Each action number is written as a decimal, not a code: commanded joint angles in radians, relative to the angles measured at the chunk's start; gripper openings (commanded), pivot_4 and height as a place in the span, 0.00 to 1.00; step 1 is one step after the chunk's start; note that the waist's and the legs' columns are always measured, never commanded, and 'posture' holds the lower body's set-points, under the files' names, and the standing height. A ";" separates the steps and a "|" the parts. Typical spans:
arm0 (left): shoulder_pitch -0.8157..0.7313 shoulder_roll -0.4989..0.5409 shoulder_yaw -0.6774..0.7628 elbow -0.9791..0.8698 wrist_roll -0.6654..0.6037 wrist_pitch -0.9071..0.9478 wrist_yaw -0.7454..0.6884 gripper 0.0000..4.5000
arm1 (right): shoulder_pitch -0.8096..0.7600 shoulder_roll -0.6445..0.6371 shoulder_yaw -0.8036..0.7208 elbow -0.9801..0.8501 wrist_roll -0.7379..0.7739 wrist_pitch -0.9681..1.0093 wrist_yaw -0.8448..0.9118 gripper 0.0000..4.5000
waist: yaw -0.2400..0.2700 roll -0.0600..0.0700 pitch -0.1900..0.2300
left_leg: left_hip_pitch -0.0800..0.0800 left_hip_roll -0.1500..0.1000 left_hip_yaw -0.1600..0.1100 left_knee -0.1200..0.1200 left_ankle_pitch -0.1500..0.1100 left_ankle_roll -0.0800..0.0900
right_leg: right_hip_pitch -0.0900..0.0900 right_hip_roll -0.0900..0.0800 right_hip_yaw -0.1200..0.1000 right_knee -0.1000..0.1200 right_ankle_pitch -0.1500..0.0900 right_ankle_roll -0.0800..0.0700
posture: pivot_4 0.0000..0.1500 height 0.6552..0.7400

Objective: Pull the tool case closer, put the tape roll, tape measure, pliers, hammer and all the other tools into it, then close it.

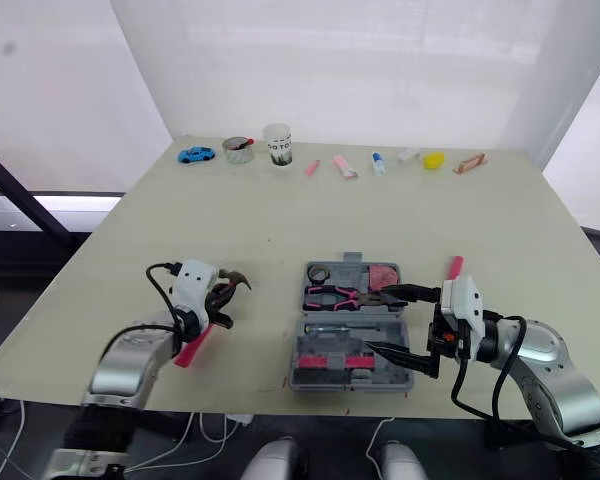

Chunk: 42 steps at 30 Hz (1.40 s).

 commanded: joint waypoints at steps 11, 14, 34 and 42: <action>-0.391 -0.021 -0.254 0.228 0.044 -0.241 -0.420 0.02 | 0.077 -0.031 -0.091 -0.065 0.026 -0.009 -0.023 1.00 | -0.002 -0.001 0.001 | -0.001 -0.001 0.000 0.000 0.000 0.000 | 0.000 0.001 0.000 -0.001 0.000 0.001 | 1.00 1.00; -0.473 -0.088 -0.325 0.266 0.050 -0.249 -0.497 0.02 | 0.121 -0.051 -0.130 -0.068 0.030 -0.016 -0.015 1.00 | -0.003 -0.001 0.001 | -0.001 -0.001 0.001 0.000 0.000 0.000 | 0.000 0.001 0.002 -0.001 0.002 0.004 | 1.00 1.00; -0.544 -0.287 -0.611 0.072 0.128 0.022 -0.618 0.02 | 0.309 -0.158 -0.364 0.072 0.065 -0.071 0.153 1.00 | -0.005 -0.001 0.002 | -0.001 -0.001 0.000 0.000 0.000 0.001 | 0.000 0.002 0.003 -0.001 0.001 0.005 | 1.00 1.00; -0.521 -0.292 -0.683 0.034 0.165 0.103 -0.604 0.02 | 0.274 -0.191 -0.390 0.168 0.046 -0.107 0.218 1.00 | -0.006 0.001 0.001 | 0.000 -0.001 0.000 0.000 0.000 0.001 | 0.000 0.003 0.004 0.000 0.000 0.003 | 1.00 1.00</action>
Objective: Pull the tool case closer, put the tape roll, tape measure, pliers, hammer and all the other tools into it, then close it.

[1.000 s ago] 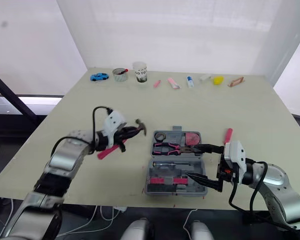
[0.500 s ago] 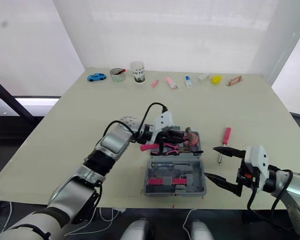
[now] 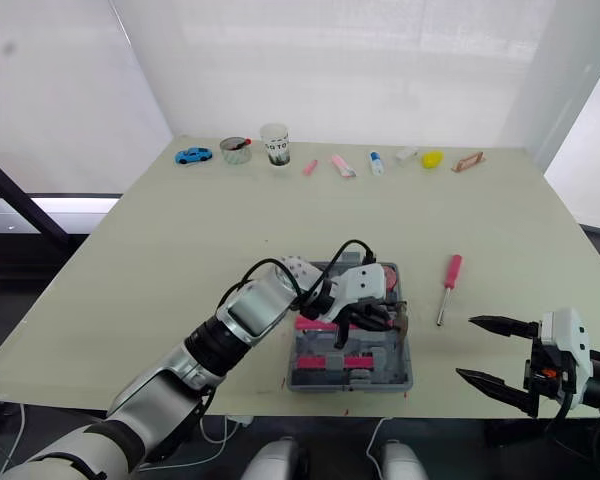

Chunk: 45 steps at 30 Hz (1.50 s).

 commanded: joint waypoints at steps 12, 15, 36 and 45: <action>-0.055 -0.072 -0.071 0.106 0.044 -0.005 -0.019 0.02 | -0.045 0.032 0.015 -0.003 -0.034 -0.054 -0.017 1.00 | 0.004 0.001 0.000 | -0.001 -0.001 0.000 0.000 0.000 0.000 | 0.000 0.000 0.000 0.000 0.000 0.000 | 1.00 1.00; -0.101 -0.090 -0.094 0.174 0.070 -0.019 -0.034 0.02 | -0.044 0.033 0.016 -0.003 -0.035 -0.058 -0.018 1.00 | 0.003 0.001 0.000 | -0.001 -0.001 0.000 0.001 0.000 0.000 | 0.000 0.000 0.001 0.000 0.000 0.000 | 1.00 1.00; -0.248 -0.209 -0.184 0.383 0.206 0.001 -0.098 0.02 | 0.017 0.088 0.028 -0.040 -0.045 -0.109 -0.062 1.00 | 0.007 0.001 0.000 | -0.001 -0.006 -0.004 0.003 0.000 0.000 | 0.003 0.000 0.005 0.000 -0.003 0.003 | 1.00 1.00; -0.252 -0.190 -0.167 0.333 0.225 -0.012 -0.113 0.41 | 0.005 0.092 0.041 -0.032 -0.048 -0.115 -0.067 1.00 | -0.001 0.001 0.000 | -0.001 -0.006 -0.005 0.002 0.000 0.001 | 0.002 0.002 0.008 0.000 -0.002 0.003 | 1.00 1.00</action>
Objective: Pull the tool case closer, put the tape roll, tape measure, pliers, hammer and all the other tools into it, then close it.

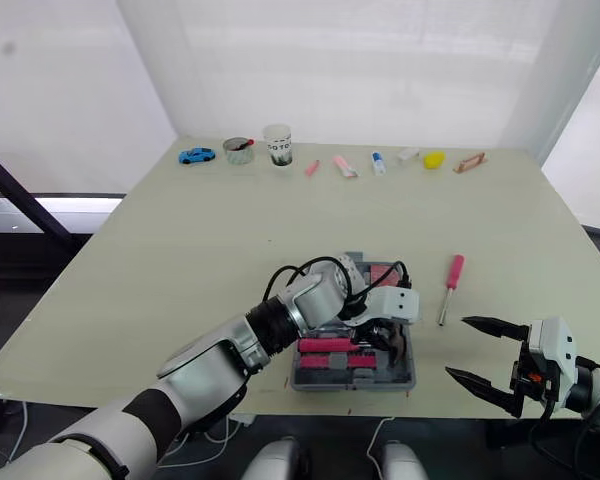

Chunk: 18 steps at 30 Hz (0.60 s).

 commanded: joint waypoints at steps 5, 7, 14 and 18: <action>-0.021 0.052 0.047 -0.159 -0.019 0.019 -0.065 0.41 | -0.008 0.000 -0.007 -0.024 0.006 -0.020 0.000 1.00 | 0.002 0.000 0.000 | 0.000 0.000 0.001 0.000 0.000 0.000 | 0.000 0.000 0.000 0.000 0.000 0.000 | 1.00 1.00; -0.021 0.067 0.058 -0.197 -0.029 0.030 -0.078 0.41 | -0.007 0.001 -0.007 -0.025 0.006 -0.021 0.000 1.00 | 0.002 0.000 0.000 | 0.000 0.000 0.001 0.000 0.000 0.000 | 0.000 0.000 0.001 0.000 0.000 0.000 | 1.00 1.00; -0.013 0.143 0.286 -0.267 -0.183 0.013 -0.090 0.41 | -0.002 0.014 -0.006 -0.033 0.010 -0.026 -0.006 1.00 | 0.000 0.001 0.000 | 0.000 0.000 0.001 0.000 0.000 0.000 | 0.000 0.000 0.001 0.000 0.000 0.000 | 1.00 1.00; 0.044 0.200 0.378 -0.244 -0.271 -0.124 -0.133 0.41 | -0.007 0.018 -0.005 -0.038 0.013 -0.023 -0.010 1.00 | 0.000 0.002 0.000 | 0.001 0.000 0.001 0.000 0.000 0.000 | 0.000 0.000 0.001 0.001 0.001 0.000 | 1.00 1.00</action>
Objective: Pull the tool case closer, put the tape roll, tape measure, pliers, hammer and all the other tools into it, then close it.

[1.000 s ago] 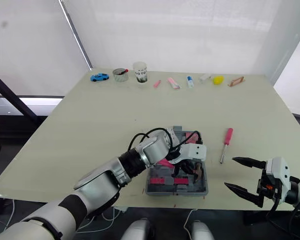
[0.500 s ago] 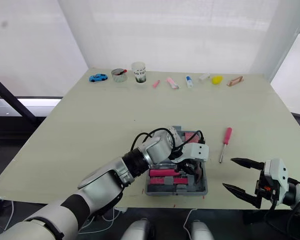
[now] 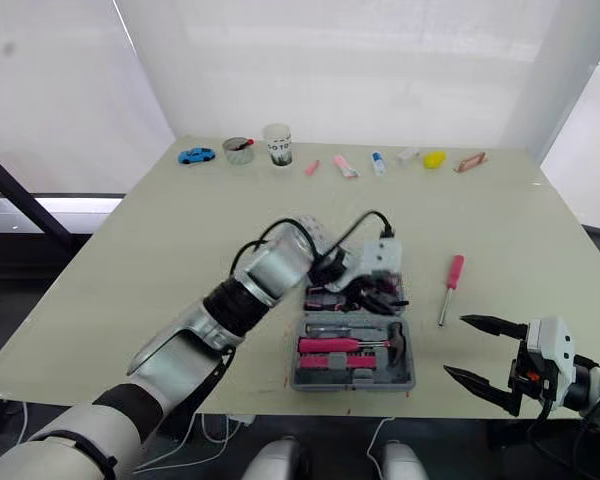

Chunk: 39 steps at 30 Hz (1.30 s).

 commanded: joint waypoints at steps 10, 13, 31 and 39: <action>0.221 0.085 0.182 0.064 -0.163 -0.278 -0.035 0.03 | -0.054 -0.008 0.011 -0.006 0.014 -0.004 0.007 1.00 | 0.007 0.000 0.000 | 0.000 0.000 0.001 0.001 0.000 0.000 | 0.000 0.000 0.001 0.000 0.003 0.002 | 1.00 1.00; 0.274 0.071 0.177 0.082 -0.158 -0.332 -0.019 0.03 | -0.058 -0.011 0.014 -0.007 0.016 -0.001 0.008 1.00 | 0.007 0.000 0.000 | 0.000 0.000 0.001 0.001 0.000 0.000 | 0.001 -0.001 0.001 0.000 0.003 0.002 | 1.00 1.00; 0.331 0.012 0.056 0.506 0.052 -0.705 0.052 0.03 | -0.024 -0.024 -0.003 -0.043 0.028 0.013 -0.009 1.00 | 0.006 0.000 -0.001 | 0.001 0.000 0.001 0.002 0.000 0.000 | 0.002 0.000 0.001 0.000 0.003 0.003 | 1.00 1.00; 0.322 0.013 0.108 0.508 0.016 -0.767 0.051 0.03 | -0.013 -0.025 -0.015 -0.044 0.030 0.011 -0.024 1.00 | 0.004 0.001 -0.006 | 0.002 0.000 0.001 0.002 0.000 0.000 | 0.002 0.000 0.002 0.000 0.003 0.002 | 1.00 1.00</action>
